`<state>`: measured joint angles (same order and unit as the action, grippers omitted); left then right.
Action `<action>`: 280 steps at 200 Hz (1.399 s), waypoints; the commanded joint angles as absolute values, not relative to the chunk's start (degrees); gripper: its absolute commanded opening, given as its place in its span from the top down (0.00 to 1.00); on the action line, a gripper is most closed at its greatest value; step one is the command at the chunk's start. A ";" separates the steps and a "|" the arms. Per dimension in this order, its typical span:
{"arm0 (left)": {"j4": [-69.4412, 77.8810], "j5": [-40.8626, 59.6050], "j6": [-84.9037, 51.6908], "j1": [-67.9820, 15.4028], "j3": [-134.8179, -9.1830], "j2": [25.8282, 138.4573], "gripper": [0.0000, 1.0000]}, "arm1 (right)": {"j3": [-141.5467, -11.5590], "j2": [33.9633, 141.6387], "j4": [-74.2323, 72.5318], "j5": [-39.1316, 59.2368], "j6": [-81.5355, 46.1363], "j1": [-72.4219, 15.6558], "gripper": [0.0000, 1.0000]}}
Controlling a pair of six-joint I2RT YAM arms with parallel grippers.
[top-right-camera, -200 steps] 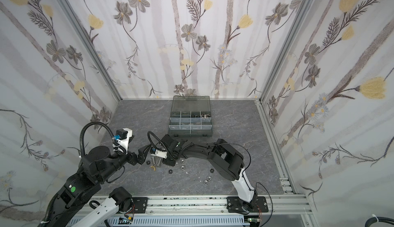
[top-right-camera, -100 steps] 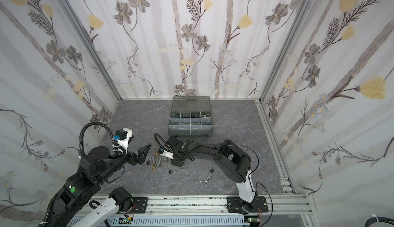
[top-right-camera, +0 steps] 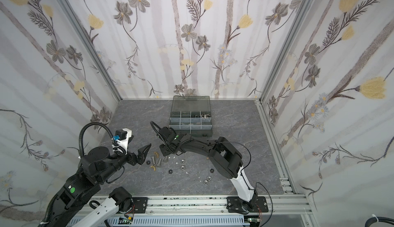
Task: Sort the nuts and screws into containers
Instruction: 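Move the right gripper back to the pile above the steel hex bolts, then grasp a steel hex bolt with the right gripper and lift it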
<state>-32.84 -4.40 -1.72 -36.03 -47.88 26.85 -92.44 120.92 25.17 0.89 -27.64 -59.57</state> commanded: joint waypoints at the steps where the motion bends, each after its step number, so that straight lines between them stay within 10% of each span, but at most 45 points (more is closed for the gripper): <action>1: -31.55 -3.62 -1.58 -35.95 -47.66 26.81 0.00 | -94.27 122.25 31.01 -3.14 -39.59 -60.53 0.62; 155: -30.54 -2.65 -0.28 -35.97 -46.23 25.32 0.00 | -96.04 126.74 33.92 -4.04 -45.03 -62.84 0.66; 226: -30.57 -2.90 -0.40 -35.97 -46.22 25.06 0.00 | -95.77 127.30 34.40 -3.11 -43.75 -63.39 0.96; 280: -30.32 -3.32 -0.60 -35.95 -45.88 24.83 0.00 | -95.10 122.91 33.39 -6.88 -38.76 -61.69 1.00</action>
